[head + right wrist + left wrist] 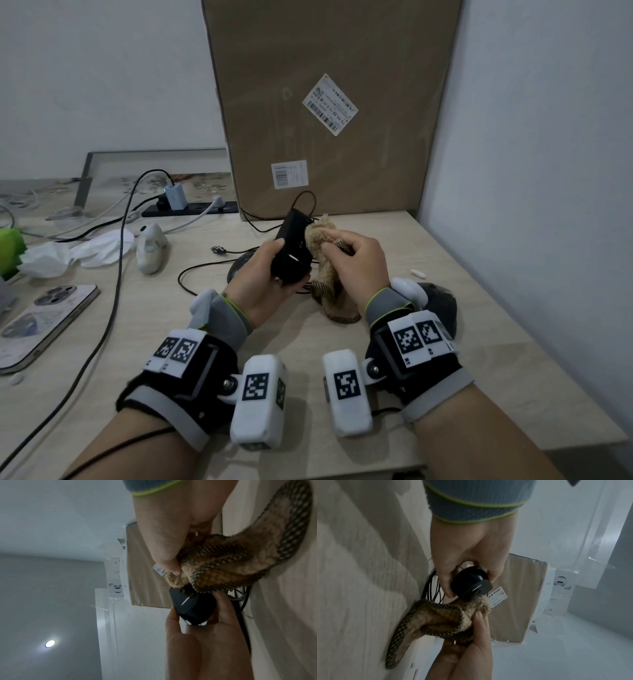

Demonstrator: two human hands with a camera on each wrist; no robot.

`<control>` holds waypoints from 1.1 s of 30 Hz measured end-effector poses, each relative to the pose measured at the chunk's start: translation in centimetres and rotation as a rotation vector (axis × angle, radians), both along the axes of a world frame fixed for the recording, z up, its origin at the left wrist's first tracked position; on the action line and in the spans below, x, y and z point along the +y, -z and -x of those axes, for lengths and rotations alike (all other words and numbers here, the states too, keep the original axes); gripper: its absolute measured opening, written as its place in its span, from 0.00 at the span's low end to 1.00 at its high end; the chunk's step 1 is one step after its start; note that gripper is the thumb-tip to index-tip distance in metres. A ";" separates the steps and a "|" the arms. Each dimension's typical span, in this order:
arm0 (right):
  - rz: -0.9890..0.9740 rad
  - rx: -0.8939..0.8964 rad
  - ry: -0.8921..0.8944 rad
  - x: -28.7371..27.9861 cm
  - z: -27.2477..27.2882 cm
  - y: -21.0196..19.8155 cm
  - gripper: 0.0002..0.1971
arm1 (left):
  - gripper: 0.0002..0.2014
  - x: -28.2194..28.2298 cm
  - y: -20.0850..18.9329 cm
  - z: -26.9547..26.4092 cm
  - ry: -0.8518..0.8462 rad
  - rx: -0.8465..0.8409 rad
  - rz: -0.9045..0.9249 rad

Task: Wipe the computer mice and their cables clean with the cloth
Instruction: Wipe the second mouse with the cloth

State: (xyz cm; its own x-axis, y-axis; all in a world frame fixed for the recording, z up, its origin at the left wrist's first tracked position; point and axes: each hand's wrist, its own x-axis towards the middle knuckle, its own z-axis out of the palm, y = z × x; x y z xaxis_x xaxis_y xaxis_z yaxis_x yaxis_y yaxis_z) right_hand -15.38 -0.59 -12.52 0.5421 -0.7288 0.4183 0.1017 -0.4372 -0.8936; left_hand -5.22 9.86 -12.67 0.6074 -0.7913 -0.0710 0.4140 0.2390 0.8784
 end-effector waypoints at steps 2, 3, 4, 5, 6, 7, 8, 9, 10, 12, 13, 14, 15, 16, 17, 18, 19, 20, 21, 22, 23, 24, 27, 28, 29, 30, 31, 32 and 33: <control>0.027 -0.055 0.041 -0.1 0.0 -0.2 0.14 | 0.13 0.0 0.0 0.4 0.020 -0.079 -0.032; 0.052 -0.067 0.049 0.0 0.1 -0.3 0.14 | 0.12 0.0 0.1 0.6 0.040 -0.114 -0.050; 0.083 -0.063 0.051 0.0 0.1 -0.4 0.15 | 0.11 0.1 0.0 0.9 0.065 -0.141 -0.068; 0.110 -0.052 0.045 0.1 0.2 -0.4 0.15 | 0.11 0.1 0.0 1.0 0.095 -0.158 -0.078; 0.125 -0.035 0.033 0.1 0.2 -0.5 0.15 | 0.12 0.2 0.0 1.1 0.122 -0.166 -0.080; 0.131 -0.018 0.016 0.2 0.2 -0.5 0.15 | 0.13 0.3 -0.1 1.1 0.139 -0.165 -0.076; 0.135 -0.003 -0.004 0.2 0.2 -0.5 0.16 | 0.13 0.3 -0.1 1.2 0.142 -0.158 -0.071; 0.136 0.003 -0.030 0.3 0.2 -0.6 0.16 | 0.14 0.4 -0.1 1.1 0.132 -0.144 -0.060; 0.133 0.005 -0.056 0.3 0.2 -0.6 0.15 | 0.15 0.3 -0.1 1.0 0.109 -0.118 -0.044; 0.120 -0.006 -0.091 0.6 0.2 -0.6 0.14 | 0.18 0.2 -0.1 0.4 0.042 -0.031 0.004; 0.108 -0.021 -0.087 0.7 0.1 -0.6 0.14 | 0.20 0.2 -0.1 0.1 0.015 0.010 0.025; 0.090 -0.043 -0.062 0.7 0.1 -0.6 0.14 | 0.20 0.2 -0.3 -0.1 0.001 0.038 0.038; 0.060 -0.065 -0.021 0.6 0.0 -0.5 0.14 | 0.21 0.1 -0.3 -0.2 -0.005 0.056 0.048; 0.019 -0.084 0.017 0.4 0.0 -0.5 0.15 | 0.20 0.1 -0.4 -0.3 -0.008 0.065 0.058; -0.031 -0.098 0.044 0.1 -0.1 -0.4 0.15 | 0.20 0.1 -0.4 -0.3 -0.008 0.066 0.063; -0.081 -0.102 0.050 0.0 -0.1 -0.3 0.15 | 0.20 0.1 -0.3 -0.2 -0.004 0.058 0.061; -0.133 -0.096 0.037 -0.1 -0.2 -0.1 0.16 | 0.20 0.1 -0.3 -0.2 -0.003 0.044 0.052; -0.181 -0.087 0.008 0.0 -0.3 0.0 0.17 | 0.20 0.1 -0.2 -0.1 0.001 0.038 0.050; -0.214 -0.075 -0.025 0.1 -0.4 0.0 0.17 | 0.20 0.0 -0.1 -0.1 -0.002 0.042 0.044; -0.231 -0.063 -0.054 0.2 -0.5 0.1 0.17 | 0.19 0.0 0.0 -0.1 0.002 0.041 0.040; -0.232 -0.052 -0.071 0.4 -0.5 0.0 0.18 | 0.19 0.0 0.1 -0.2 -0.003 0.034 0.029; -0.227 -0.052 -0.081 0.5 -0.4 0.0 0.18 | 0.18 0.0 0.2 -0.2 -0.016 0.023 0.018; -0.217 -0.094 -0.105 0.5 -0.1 -0.3 0.17 | 0.17 0.0 0.4 -0.1 -0.055 -0.131 -0.047; -0.217 -0.107 -0.116 0.5 0.1 -0.4 0.17 | 0.18 0.0 0.3 0.0 -0.078 -0.193 -0.071; -0.220 -0.118 -0.130 0.6 0.1 -0.5 0.17 | 0.18 0.0 0.3 0.1 -0.109 -0.230 -0.085; -0.230 -0.131 -0.151 0.7 0.1 -0.5 0.17 | 0.18 0.0 0.1 0.3 -0.132 -0.241 -0.087; -0.237 -0.137 -0.176 0.7 0.1 -0.6 0.17 | 0.18 0.0 0.0 0.3 -0.146 -0.241 -0.093; -0.233 -0.133 -0.203 0.8 0.0 -0.6 0.17 | 0.16 0.0 -0.2 0.5 -0.135 -0.234 -0.097; -0.220 -0.121 -0.234 0.9 0.0 -0.6 0.17 | 0.15 0.0 -0.3 0.6 -0.106 -0.229 -0.106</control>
